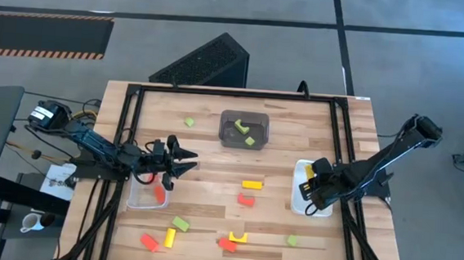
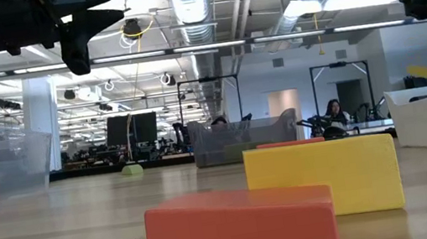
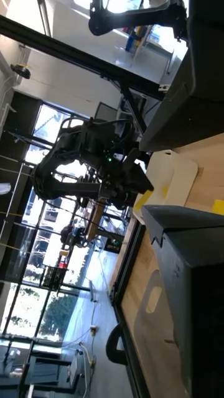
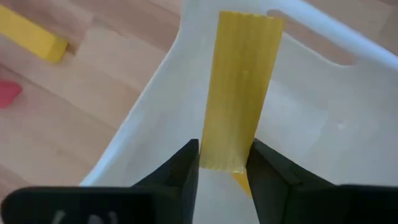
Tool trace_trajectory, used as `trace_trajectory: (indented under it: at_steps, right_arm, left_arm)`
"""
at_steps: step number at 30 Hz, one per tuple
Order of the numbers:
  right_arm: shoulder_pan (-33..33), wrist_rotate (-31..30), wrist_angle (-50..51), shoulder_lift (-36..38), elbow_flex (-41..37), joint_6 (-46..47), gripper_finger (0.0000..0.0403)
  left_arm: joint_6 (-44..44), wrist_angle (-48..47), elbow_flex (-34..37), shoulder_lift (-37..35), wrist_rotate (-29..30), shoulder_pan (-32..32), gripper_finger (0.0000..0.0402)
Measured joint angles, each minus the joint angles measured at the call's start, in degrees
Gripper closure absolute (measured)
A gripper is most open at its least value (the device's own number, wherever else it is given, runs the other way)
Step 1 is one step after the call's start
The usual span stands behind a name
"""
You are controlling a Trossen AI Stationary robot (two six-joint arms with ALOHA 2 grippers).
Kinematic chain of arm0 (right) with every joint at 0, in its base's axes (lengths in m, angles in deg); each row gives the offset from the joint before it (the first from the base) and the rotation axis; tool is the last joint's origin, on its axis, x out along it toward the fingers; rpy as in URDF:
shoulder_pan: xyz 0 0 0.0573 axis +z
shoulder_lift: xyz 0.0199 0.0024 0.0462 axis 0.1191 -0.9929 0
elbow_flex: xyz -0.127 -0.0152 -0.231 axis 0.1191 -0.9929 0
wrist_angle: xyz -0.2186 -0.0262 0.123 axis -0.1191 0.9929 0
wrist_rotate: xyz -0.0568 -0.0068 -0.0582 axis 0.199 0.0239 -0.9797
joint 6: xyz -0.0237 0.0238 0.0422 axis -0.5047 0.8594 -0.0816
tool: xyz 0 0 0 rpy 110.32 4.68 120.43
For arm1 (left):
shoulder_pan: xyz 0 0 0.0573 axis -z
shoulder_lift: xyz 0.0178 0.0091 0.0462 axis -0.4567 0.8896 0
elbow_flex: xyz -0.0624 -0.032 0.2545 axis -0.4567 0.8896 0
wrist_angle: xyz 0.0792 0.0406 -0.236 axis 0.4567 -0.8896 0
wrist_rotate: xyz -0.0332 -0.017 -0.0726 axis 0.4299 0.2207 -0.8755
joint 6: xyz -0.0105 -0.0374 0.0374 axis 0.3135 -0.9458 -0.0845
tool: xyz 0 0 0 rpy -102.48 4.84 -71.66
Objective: Sort & place blocks by color
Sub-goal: Put the yellow block into the white bin, then put the green block into the black bin
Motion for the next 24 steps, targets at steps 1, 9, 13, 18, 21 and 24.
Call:
trace_trajectory:
  at_steps: [1, 9, 13, 18, 21, 24]
  right_arm:
    - [-0.11, 0.36, -0.04, 0.00, 0.00, -0.33, 0.0254]
    - [-0.39, 0.99, 0.02, -0.02, 0.00, -0.38, 0.0193]
    - [-0.37, 1.32, -0.14, -0.04, 0.32, -0.17, 0.0181]
    - [-0.03, 3.02, 1.25, 0.44, 6.02, -2.72, 0.0183]
    - [1.01, -3.81, -1.38, 0.15, 10.28, -7.34, 0.0189]
    - [1.78, -14.31, -9.37, -1.15, 12.46, -17.82, 0.0194]
  left_arm:
    - [0.25, 0.00, 0.00, 0.01, 0.31, 0.00, 0.0263]
    - [-0.09, 0.00, 0.00, 0.01, 1.16, -0.02, 0.0263]
    - [-0.27, -0.10, 0.00, 0.01, 1.16, -0.02, 0.0263]
    - [-0.29, -0.51, 0.00, 0.00, 1.19, -0.02, 0.0263]
    - [-0.21, -0.52, 0.00, 0.01, 1.47, -0.02, 0.0263]
    - [-0.24, -0.51, 0.00, 0.00, 1.51, -0.02, 0.0263]
